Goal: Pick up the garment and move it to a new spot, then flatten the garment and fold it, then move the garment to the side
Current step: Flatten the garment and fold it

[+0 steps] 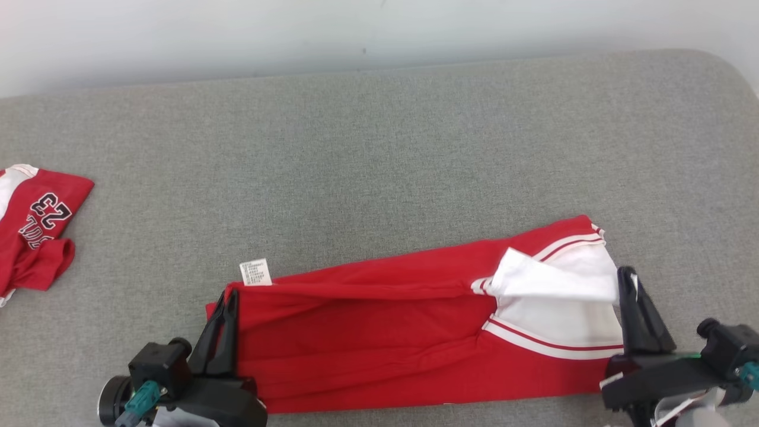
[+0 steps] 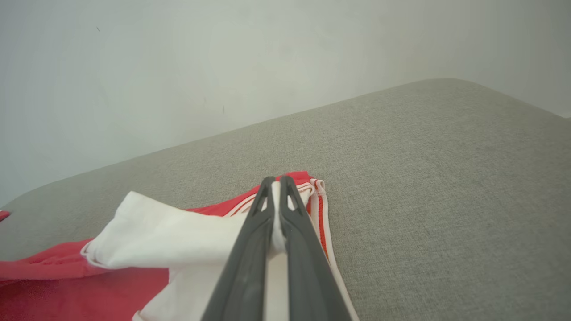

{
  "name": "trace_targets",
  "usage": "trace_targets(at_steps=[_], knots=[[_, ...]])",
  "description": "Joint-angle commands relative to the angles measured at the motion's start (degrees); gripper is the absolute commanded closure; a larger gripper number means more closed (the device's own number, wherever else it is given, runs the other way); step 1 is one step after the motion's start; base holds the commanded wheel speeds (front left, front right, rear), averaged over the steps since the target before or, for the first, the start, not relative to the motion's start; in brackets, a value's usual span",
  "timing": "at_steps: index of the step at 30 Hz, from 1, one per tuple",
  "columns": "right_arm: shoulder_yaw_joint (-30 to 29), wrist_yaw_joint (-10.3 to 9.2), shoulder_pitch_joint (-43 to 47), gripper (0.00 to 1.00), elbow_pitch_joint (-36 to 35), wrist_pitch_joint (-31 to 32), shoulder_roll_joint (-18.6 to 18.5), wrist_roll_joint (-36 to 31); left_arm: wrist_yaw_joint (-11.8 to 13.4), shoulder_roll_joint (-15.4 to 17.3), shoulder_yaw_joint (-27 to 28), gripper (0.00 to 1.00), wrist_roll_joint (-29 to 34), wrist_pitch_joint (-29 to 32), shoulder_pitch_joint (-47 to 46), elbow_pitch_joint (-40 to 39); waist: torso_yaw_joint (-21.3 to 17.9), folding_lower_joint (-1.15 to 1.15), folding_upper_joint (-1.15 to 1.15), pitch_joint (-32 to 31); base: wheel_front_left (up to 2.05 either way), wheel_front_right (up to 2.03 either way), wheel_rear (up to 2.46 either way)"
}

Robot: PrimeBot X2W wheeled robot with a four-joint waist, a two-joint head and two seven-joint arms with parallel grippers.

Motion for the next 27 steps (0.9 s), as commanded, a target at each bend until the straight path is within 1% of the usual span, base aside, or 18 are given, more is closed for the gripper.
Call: trace_targets(at_steps=[1, 3, 7, 8, 9, 10, 11, 14, 21, 23, 27], knots=[[-0.18, -0.14, 1.31, 1.00, -0.08, 0.46, 0.51, -0.40, -0.13, -0.67, 1.09, 1.00, 0.99, -0.18, 1.23, 0.52, 0.10, 0.01, 0.00, -0.54, 0.00, 0.00, 0.00], [-0.22, -0.14, 2.52, 1.00, 0.00, 1.09, 1.18, -0.81, -0.55, -1.67, 2.39, 1.00, 1.99, -0.18, 1.99, 1.32, 0.06, 0.01, 0.00, -0.85, 0.00, 0.00, 0.00], [-0.66, -0.14, 3.79, 1.00, 1.17, 1.89, 2.26, -1.15, -2.35, -3.58, 4.62, 1.00, 3.68, -0.18, 3.00, 2.98, 0.09, 0.01, 0.00, -1.54, 0.00, 0.00, 0.00], [-0.64, -0.14, 3.78, 1.00, 1.47, 1.83, 2.43, -1.22, -2.73, -3.97, 5.13, 0.84, 4.00, -0.18, 3.01, 3.30, 0.11, 0.01, 0.00, -1.70, 0.00, 0.00, 0.00], [-0.85, -0.15, 3.89, 0.85, 2.01, 1.74, 2.35, -1.27, -3.00, -4.56, 5.85, 0.60, 4.47, -0.18, 3.08, 3.29, 0.17, 0.01, 0.00, -1.95, 0.00, 0.00, 0.00], [-0.98, -0.15, 4.09, 0.31, 2.46, 1.65, 2.24, -1.41, -3.43, -4.98, 6.43, 0.06, 5.04, -0.18, 3.35, 3.37, 0.26, 0.01, 0.00, -2.17, 0.00, 0.00, 0.00], [-1.20, -0.15, 4.26, 0.00, 2.82, 1.56, 2.32, -1.24, -3.51, -5.36, 7.05, 0.00, 5.76, -0.18, 3.70, 3.31, 0.33, 0.01, 0.00, -2.48, 0.00, 0.00, 0.00], [-1.51, -0.15, 4.48, 0.00, 3.26, 1.27, 2.01, -0.99, -4.40, -6.54, 9.43, 0.00, 7.34, -0.18, 4.79, 2.34, 0.40, 0.01, 0.00, -3.28, 0.00, 0.00, 0.00], [-1.82, -0.15, 4.68, 0.00, 3.51, 1.19, 0.78, -0.79, -5.25, -8.65, 17.19, 0.00, 11.51, -0.18, 8.58, -2.11, 0.70, 0.01, 0.00, -6.14, 0.00, 0.00, 0.00], [-1.97, -0.15, 4.21, 0.00, 4.11, 2.08, 0.31, -1.67, -5.34, -9.06, 19.20, 0.00, 13.13, -0.18, 9.61, -3.51, 0.96, 0.01, 0.00, -6.83, 0.00, 0.00, 0.00], [-2.53, -0.15, 1.76, 0.00, 5.87, 5.10, -0.44, -3.87, -5.69, -9.42, 21.48, 0.00, 16.76, -0.18, 11.42, -5.60, 1.64, 0.01, 0.00, -7.75, 0.00, 0.00, 0.00]])
